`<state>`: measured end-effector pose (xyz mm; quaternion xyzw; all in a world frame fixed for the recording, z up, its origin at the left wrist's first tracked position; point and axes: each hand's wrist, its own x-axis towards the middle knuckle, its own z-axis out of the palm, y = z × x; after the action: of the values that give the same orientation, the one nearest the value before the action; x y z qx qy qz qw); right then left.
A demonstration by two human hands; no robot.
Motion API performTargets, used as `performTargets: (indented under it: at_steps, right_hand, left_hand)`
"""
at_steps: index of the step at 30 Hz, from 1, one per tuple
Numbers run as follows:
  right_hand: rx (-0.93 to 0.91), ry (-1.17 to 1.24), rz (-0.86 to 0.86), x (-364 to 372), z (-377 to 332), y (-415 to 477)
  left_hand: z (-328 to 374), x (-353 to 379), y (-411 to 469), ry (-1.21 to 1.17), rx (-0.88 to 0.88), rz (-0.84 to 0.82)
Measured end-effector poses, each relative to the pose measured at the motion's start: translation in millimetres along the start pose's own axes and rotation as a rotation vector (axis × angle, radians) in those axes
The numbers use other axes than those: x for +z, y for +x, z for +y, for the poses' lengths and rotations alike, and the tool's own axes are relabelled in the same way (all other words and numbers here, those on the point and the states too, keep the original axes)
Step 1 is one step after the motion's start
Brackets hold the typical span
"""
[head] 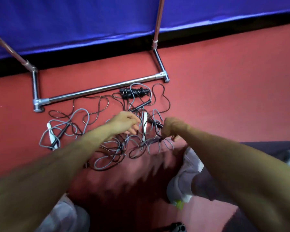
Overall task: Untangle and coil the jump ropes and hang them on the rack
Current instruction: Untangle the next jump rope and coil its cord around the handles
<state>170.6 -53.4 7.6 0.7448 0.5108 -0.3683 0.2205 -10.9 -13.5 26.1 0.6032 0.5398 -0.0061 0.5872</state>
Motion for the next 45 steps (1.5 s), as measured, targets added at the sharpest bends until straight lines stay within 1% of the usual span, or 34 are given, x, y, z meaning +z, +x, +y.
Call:
performTargets:
  at_steps: [4, 7, 9, 12, 15, 17, 19, 22, 24, 26, 28, 29, 30, 31, 32, 34, 35, 36, 38, 40, 41, 43, 45]
  right_hand:
    - [-0.098, 0.104, 0.134, -58, -14, -38]
    - [-0.183, 0.162, 0.287, -95, -32, -73]
    - [-0.259, 0.246, 0.376, -116, -44, -93]
    - [-0.405, 0.393, 0.517, -144, -65, -127]
    - [-0.62, 0.565, 0.612, -166, -88, -160]
    - [-0.779, 0.646, 0.681, -177, -101, -179]
    - [-0.914, 0.749, 0.731, -182, -112, -192]
    - [-1.038, 0.865, 0.738, -178, -120, -199]
    - [-1.092, 0.801, 0.789, -171, -124, -198]
    - [-1.176, 0.587, 0.922, -166, -132, -193]
    - [-1.261, 0.331, 1.054, -162, -137, -191]
    - [-1.312, 0.227, 1.063, -159, -138, -190]
    - [-1.352, 0.15, 1.025, -157, -137, -189]
    - [-1.357, 0.104, 0.962, -156, -134, -188]
    - [-1.325, 0.083, 0.905, -156, -130, -187]
    - [-1.162, 0.076, 0.868, -159, -121, -185]
    - [-1.068, 0.085, 0.88, -161, -117, -183]
    - [-0.98, 0.105, 0.895, -164, -114, -178]
    - [-0.842, 0.191, 0.888, -165, -111, -168]
    - [-0.753, 0.294, 0.791, -163, -113, -160]
    - [-0.741, 0.346, 0.704, -161, -115, -157]
    - [-0.782, 0.422, 0.519, -157, -122, -155]
    - [-0.853, 0.382, 0.444, -152, -128, -156]
  left_hand:
    - [33, -40, -35, 0.035, 0.091, 0.055]
    - [50, -67, -65, 0.05, 0.159, 0.108]
    - [58, -81, -80, 0.041, 0.196, 0.124]
    - [70, -101, -106, 0.02, 0.265, 0.18]
    - [85, -119, -133, -0.081, 0.337, 0.295]
    - [92, -129, -144, -0.144, 0.325, 0.37]
    - [95, -138, -153, -0.217, 0.258, 0.401]
    - [101, -149, -160, -0.378, 0.181, 0.335]
    - [106, -155, -165, -0.45, 0.166, 0.306]
    - [110, -160, -167, -0.437, 0.178, 0.316]
    - [112, -158, -169, -0.474, 0.217, 0.317]
    - [114, -156, -170, -0.52, 0.242, 0.318]
    - [114, -155, -169, -0.566, 0.264, 0.328]
    - [114, -154, -169, -0.585, 0.282, 0.357]
    - [113, -154, -168, -0.552, 0.304, 0.414]
    - [111, -156, -171, -0.317, 0.377, 0.555]
    - [109, -157, -175, -0.195, 0.429, 0.596]
    - [108, -158, -177, -0.123, 0.482, 0.613]
    - [106, -158, -185, -0.104, 0.579, 0.6]
    - [108, -158, -192, -0.077, 0.669, 0.589]
    - [108, -158, -196, -0.052, 0.705, 0.59]
    - [107, -157, -201, -0.038, 0.765, 0.607]
    - [105, -156, -202, -0.037, 0.794, 0.642]
